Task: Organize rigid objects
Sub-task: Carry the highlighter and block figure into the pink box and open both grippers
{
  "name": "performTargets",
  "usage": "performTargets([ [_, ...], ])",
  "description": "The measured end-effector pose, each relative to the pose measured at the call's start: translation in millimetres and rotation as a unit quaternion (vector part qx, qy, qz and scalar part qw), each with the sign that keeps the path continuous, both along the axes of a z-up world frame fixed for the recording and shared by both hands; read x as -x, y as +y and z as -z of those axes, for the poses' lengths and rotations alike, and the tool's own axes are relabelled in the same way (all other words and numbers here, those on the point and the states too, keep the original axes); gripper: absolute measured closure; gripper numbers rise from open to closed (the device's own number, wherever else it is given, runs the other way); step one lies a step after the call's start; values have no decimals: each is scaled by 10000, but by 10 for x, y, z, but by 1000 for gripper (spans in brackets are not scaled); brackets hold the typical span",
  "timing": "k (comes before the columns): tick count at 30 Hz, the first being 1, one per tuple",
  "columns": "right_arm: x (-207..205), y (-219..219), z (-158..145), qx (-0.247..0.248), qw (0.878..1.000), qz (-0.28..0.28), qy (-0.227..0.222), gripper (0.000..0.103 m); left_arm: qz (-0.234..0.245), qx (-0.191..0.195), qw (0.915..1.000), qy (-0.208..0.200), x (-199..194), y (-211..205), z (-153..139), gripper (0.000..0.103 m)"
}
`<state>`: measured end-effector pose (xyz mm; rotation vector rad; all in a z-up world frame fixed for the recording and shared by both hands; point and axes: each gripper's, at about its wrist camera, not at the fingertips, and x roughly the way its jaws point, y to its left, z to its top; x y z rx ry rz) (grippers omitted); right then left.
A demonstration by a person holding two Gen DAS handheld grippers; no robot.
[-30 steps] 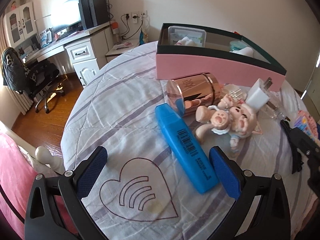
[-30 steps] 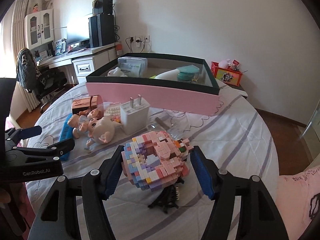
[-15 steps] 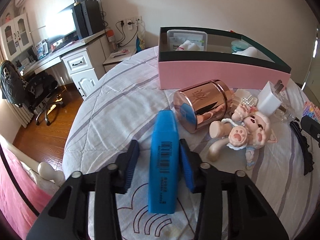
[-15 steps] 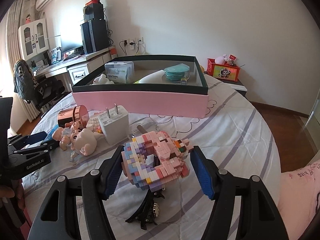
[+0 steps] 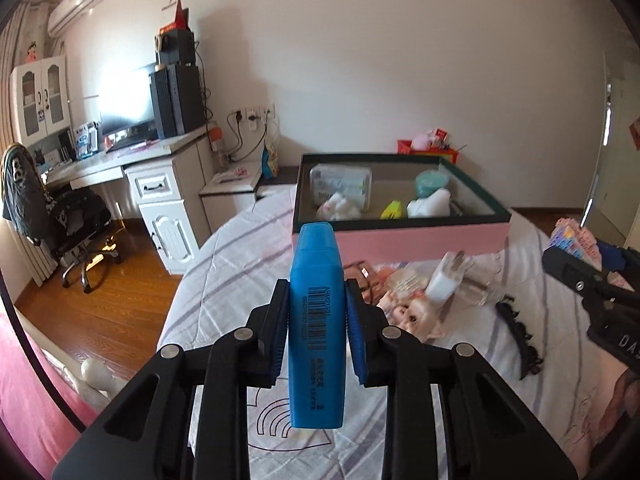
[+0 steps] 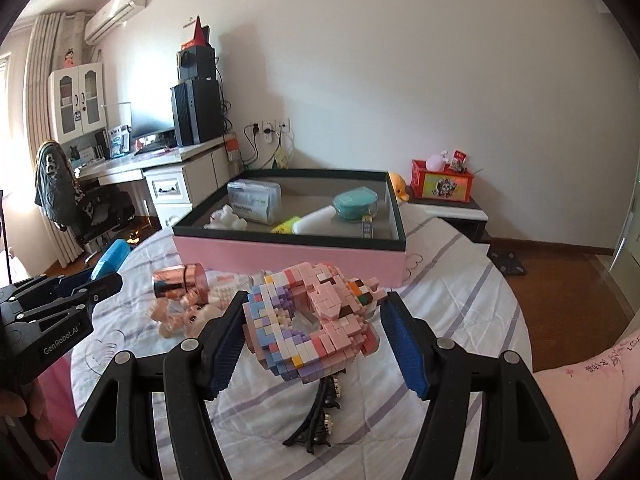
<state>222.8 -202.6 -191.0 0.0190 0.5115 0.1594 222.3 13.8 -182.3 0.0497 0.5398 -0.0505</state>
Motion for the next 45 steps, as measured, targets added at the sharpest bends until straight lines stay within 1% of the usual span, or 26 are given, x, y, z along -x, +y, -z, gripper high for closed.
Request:
performTargets([
  [3, 144, 69, -219, 11, 9994, -47, -334, 36, 36, -26, 9990, -446, 184, -77, -281, 76],
  [7, 327, 150, -498, 57, 9975, -120, -688, 36, 11, -74, 9950, -999, 422, -185, -590, 76],
  [13, 520, 182, -796, 110, 9941, -92, -1072, 36, 60, 26, 9908, -1348, 585, -191, -882, 76],
  [17, 583, 186, -918, 147, 9925, -58, -1212, 36, 19, 64, 9888, -1491, 616, -185, -966, 76],
  [20, 570, 191, -958, 158, 9920, -71, -1251, 36, -28, 58, 9885, -1512, 598, -165, -992, 76],
  [28, 370, 212, -955, 171, 9923, -125, -1217, 36, -126, -20, 9897, -1428, 380, -178, -953, 76],
  [31, 219, 204, -948, 194, 9926, -127, -1190, 36, -144, -72, 9904, -1375, 161, -170, -947, 76],
  [35, -112, 175, -936, 309, 9930, -57, -1142, 36, -110, -147, 9919, -1259, -252, -164, -940, 76],
  [37, -298, 153, -925, 333, 9932, -23, -1115, 36, -31, -179, 9943, -1054, -545, -174, -888, 76],
  [38, -416, 152, -913, 381, 9934, 2, -1083, 36, 38, -152, 9952, -961, -676, -183, -858, 76],
  [40, -672, 149, -867, 394, 9948, -18, -934, 36, 179, -55, 9977, -647, -994, -195, -759, 76],
  [43, -1059, 184, -723, 453, 9969, -90, -632, 36, 415, 79, 9991, -85, -1454, -244, -552, 76],
  [45, -1319, 222, -585, 473, 9980, -164, -380, 36, 422, 10, 9990, 151, -1642, -299, -404, 76],
])
